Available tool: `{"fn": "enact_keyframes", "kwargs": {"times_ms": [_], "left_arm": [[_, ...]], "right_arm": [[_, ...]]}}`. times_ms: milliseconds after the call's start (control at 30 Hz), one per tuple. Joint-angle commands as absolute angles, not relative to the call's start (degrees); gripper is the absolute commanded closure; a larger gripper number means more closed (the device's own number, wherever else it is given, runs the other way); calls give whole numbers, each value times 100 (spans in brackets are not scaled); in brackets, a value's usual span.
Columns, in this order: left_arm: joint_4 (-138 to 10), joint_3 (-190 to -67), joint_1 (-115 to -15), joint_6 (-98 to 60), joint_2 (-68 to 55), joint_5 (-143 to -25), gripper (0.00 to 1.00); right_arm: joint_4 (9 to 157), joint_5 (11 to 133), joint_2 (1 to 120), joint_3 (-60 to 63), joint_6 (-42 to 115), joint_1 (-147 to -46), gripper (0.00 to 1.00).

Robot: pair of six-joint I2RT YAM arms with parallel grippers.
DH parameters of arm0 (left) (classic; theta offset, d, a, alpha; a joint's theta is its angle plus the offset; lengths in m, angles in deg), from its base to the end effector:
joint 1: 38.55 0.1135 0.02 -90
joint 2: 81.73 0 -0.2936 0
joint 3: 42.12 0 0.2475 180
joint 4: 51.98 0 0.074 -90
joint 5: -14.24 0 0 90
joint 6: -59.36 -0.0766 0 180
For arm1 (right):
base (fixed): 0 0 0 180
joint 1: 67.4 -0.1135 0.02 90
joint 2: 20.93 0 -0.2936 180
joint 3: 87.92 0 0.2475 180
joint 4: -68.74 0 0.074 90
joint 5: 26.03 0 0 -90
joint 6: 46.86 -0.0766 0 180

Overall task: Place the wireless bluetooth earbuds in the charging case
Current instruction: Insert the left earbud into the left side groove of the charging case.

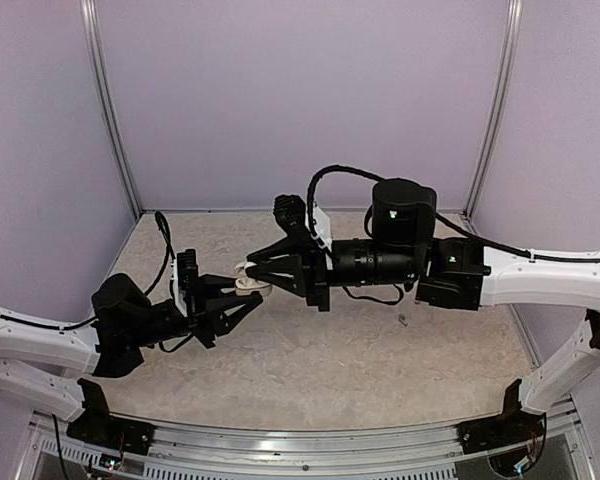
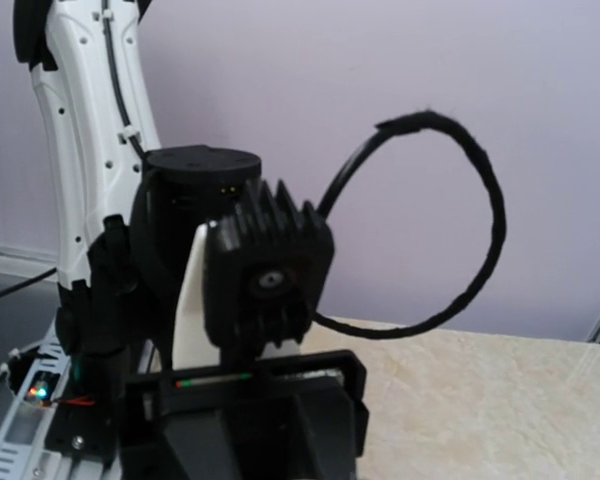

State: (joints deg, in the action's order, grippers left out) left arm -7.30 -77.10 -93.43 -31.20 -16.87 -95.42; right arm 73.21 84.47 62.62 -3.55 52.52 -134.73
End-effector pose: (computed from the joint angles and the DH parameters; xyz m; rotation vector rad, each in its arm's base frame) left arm 0.1234 -0.2203 0.2933 0.9084 1.0674 -1.0213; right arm 0.1217 0.3609 0.3995 -1.2931 1.1650 1.0514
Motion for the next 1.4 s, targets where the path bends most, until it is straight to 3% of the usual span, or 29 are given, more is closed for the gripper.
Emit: {"fn": "enact_keyframes", "kwargs": {"times_ms": [0, 1367], "left_arm": [[-479, -7796, -9393, -3261, -1730, -9323, 96], [-361, -7716, -9460, -3398, -1783, -8984, 96]], "right_arm": [[6986, 8330, 6325, -272, 4901, -13568, 90], [6618, 7773, 6761, -300, 4331, -13657, 92]]}}
